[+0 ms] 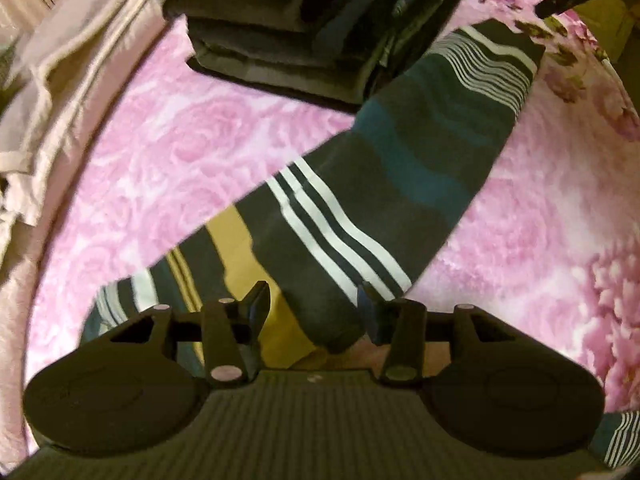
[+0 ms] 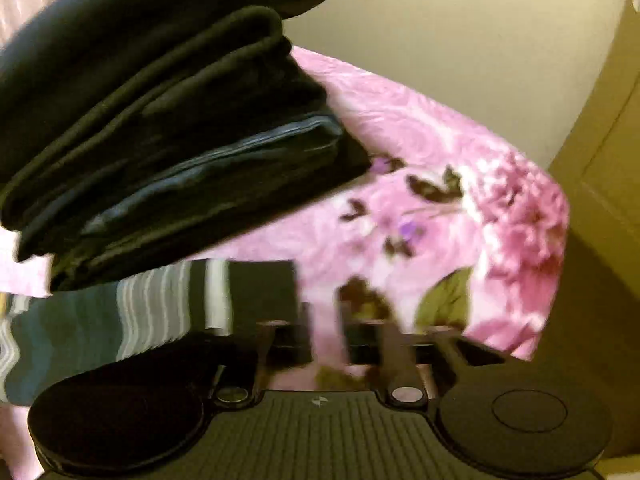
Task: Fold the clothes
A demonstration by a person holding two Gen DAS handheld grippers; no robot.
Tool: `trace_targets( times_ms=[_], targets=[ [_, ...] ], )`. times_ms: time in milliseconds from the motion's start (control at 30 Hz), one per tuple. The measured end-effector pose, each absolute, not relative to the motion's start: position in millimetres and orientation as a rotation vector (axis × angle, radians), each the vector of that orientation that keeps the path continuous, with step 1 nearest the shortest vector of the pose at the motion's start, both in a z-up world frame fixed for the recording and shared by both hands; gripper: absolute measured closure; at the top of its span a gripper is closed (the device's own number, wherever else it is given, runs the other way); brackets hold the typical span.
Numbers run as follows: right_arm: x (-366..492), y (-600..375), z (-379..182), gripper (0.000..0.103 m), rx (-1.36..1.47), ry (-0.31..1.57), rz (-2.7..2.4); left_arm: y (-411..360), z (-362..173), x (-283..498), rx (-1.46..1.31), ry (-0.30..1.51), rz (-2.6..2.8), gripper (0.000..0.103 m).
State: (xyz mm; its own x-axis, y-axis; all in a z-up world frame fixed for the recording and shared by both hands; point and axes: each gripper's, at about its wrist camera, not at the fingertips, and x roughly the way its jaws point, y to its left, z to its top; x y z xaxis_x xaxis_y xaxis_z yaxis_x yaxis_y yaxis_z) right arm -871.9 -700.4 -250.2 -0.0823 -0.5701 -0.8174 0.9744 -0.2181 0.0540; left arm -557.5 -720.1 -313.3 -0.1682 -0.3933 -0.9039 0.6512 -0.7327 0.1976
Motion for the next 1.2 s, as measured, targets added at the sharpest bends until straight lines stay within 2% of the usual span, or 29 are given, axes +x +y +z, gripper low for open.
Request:
trace_targets(
  times_ms=[33,133,333,500,600,733,867,967,1200],
  targets=[
    [-862.2,-697.3,-250.9,0.021,0.866,0.613,-1.587,-720.5,-317.5,-557.4,1.419,0.329,-1.955,0.059],
    [-837.2,-702.0,-264.3,0.021,0.910,0.626,-1.458,-718.5,-327.6,-552.1,1.436,0.400,-1.938,0.058],
    [-812.2,-711.5,-301.1,0.021,1.122,0.775,-1.302,-690.5,-311.2,-527.0,1.422,0.488,-1.873,0.058],
    [-784.1,-690.5,-278.9,0.021,1.071,0.860,-1.238,-652.2,-278.9,-483.1,1.341,0.610,-1.730,0.058],
    [-761.3,-676.4,-260.8,0.014,1.064,0.880,-1.183,-622.9,-258.2,-451.2,1.267,0.691,-1.612,0.057],
    [-719.9,-648.2,-228.7,0.013,0.995,0.902,-1.122,-579.0,-231.1,-409.2,1.168,0.770,-1.480,0.055],
    [-669.1,-617.9,-199.4,0.012,0.939,0.887,-1.089,-529.5,-204.8,-374.2,1.066,0.805,-1.420,0.051],
    [-627.8,-586.4,-179.7,0.007,0.883,0.880,-1.081,-488.5,-184.9,-347.9,0.986,0.800,-1.427,0.040],
    [-532.8,-488.9,-145.0,0.007,0.801,0.891,-1.064,-378.7,-161.9,-264.4,0.878,0.819,-1.404,0.038]
  ],
)
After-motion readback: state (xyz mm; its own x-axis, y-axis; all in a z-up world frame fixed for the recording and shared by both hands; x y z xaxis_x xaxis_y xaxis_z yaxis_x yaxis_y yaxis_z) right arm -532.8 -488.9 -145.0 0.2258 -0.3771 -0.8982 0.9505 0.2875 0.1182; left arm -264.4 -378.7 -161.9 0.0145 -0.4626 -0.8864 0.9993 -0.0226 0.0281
